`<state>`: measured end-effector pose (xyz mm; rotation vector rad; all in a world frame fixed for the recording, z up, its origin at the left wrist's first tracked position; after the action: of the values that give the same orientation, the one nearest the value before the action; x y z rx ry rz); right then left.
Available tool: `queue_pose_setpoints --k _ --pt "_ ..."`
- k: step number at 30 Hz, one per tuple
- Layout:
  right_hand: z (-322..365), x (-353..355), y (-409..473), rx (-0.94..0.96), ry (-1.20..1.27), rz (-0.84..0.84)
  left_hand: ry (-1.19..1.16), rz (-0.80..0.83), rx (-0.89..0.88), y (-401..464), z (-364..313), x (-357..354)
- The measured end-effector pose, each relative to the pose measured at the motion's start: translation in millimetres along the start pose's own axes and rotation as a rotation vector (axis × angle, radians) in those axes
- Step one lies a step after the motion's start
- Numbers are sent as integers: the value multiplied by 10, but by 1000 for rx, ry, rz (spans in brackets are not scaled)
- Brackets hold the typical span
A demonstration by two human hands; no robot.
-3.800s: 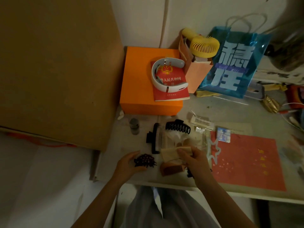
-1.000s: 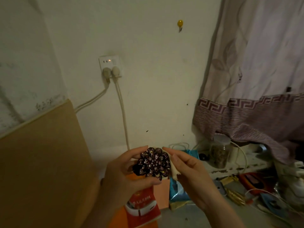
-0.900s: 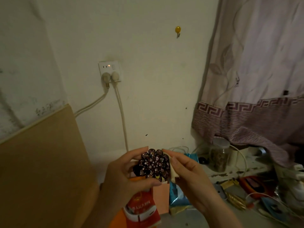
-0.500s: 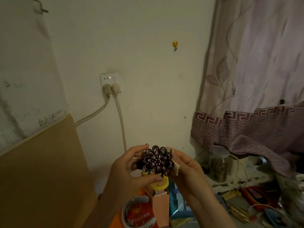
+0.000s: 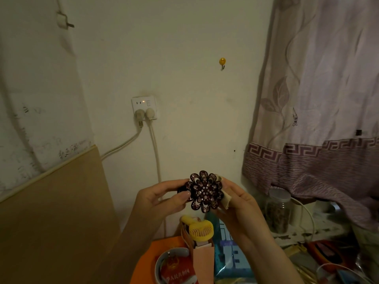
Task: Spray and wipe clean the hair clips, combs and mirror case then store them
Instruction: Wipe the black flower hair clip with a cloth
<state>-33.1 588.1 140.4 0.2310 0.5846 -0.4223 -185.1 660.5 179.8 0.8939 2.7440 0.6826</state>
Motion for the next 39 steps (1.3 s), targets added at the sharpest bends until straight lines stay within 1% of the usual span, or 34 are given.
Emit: queue_pose_setpoints --k 4,6,8,11,14,17,20,23,27,29,30,33,35,39 --pt "106 74 -7 49 -6 -53 -16 -13 -20 -4 -75 0" --pt "223 144 -28 116 -65 -97 -24 -29 -36 2 -124 21" --pt "401 199 -61 229 -190 -137 -23 -59 -52 17 -166 53" --pt "719 130 -166 462 -376 -154 -10 -91 -73 47 -213 66" --pt "910 -127 -295 682 -608 -106 7 -104 -89 71 -233 16" --pt "862 -452 -390 820 -845 -14 18 -124 -102 88 -242 -51" --pt "707 -698 -447 957 -1079 47 -45 -146 -97 98 -238 -71" --pt "661 -742 -444 1020 -1155 45 -104 -137 -77 96 -231 -84" --pt "698 -703 -478 1127 -1166 3 -126 -142 -78 96 -252 -69" --pt "728 -615 -451 1130 -1136 -37 -139 -155 -76 97 -250 -38" --pt "741 -547 -416 1098 -1114 -59 -141 -159 -76 99 -251 -19" --pt "743 -325 -265 889 -1030 -71 -112 -131 -72 113 -256 22" --pt "742 -220 -202 769 -913 -53 -49 -101 -94 124 -276 24" --pt "767 -129 -110 657 -670 -17 149 -46 -200 100 -345 -37"
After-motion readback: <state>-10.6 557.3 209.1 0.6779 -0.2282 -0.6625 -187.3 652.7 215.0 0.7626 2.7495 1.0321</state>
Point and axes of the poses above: each hand's wrist, its own y-axis towards the middle knuckle, its own x-axis out of the back of the hand, z = x × y, the point moved 9 cm from there along y, towards the middle knuckle, and after that the axes turned 3 degrees about -x, right-handed, at the moved point
